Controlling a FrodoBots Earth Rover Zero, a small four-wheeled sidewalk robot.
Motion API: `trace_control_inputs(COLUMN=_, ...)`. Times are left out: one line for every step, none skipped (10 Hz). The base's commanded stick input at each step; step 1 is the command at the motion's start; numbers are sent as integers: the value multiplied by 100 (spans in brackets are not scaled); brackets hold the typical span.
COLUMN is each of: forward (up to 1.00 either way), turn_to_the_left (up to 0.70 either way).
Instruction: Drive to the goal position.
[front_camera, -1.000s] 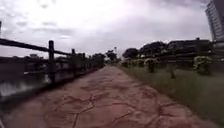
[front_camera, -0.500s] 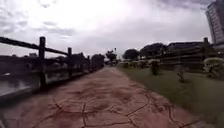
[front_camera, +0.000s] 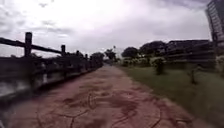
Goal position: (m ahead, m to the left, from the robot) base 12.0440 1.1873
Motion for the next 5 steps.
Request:
trace_control_inputs(forward=100, turn_to_the_left=0)
trace_control_inputs(forward=100, turn_to_the_left=0)
trace_control_inputs(forward=100, turn_to_the_left=0)
trace_control_inputs(forward=100, turn_to_the_left=0)
trace_control_inputs(forward=100, turn_to_the_left=0)
